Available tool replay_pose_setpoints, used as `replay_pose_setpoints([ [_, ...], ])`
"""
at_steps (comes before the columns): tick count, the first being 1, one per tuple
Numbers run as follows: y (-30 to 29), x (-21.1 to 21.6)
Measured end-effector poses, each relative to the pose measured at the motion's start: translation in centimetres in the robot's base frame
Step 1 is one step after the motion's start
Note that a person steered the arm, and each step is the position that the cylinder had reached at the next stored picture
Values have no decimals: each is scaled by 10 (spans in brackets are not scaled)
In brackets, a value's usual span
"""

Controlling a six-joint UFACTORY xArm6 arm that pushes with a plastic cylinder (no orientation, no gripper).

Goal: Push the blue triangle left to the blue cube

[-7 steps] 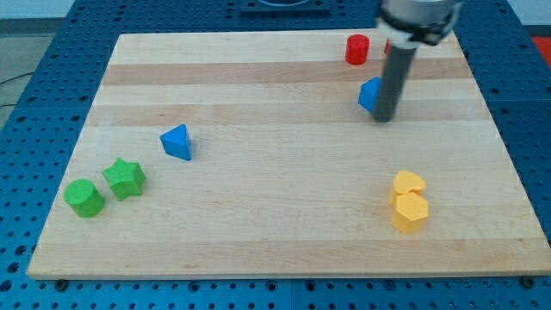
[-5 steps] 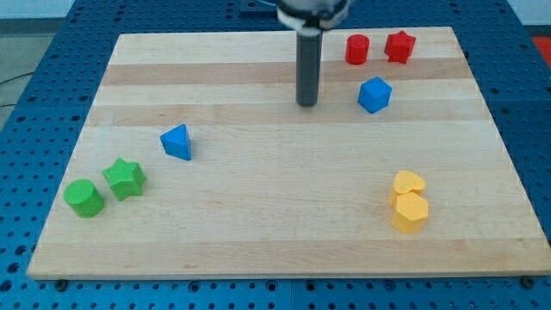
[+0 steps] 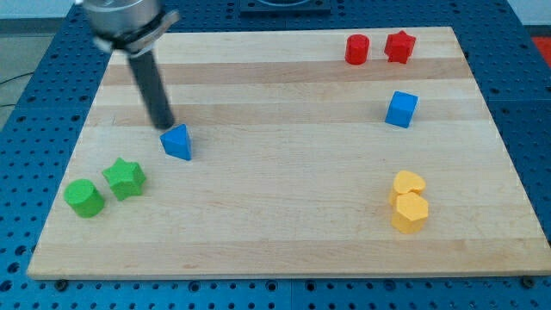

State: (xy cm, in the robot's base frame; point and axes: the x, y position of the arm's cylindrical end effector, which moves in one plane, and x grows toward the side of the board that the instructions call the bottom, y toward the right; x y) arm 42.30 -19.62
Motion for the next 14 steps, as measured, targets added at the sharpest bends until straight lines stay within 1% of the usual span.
replay_pose_setpoints([
  [1, 21, 6],
  [2, 59, 10],
  [3, -4, 18],
  [4, 13, 44],
  [5, 91, 61],
  [6, 120, -10],
  [7, 120, 13],
  [8, 116, 70],
  [9, 23, 59],
  [10, 57, 24],
  [11, 113, -12],
  [12, 82, -25],
  [13, 78, -44],
  [14, 154, -57],
])
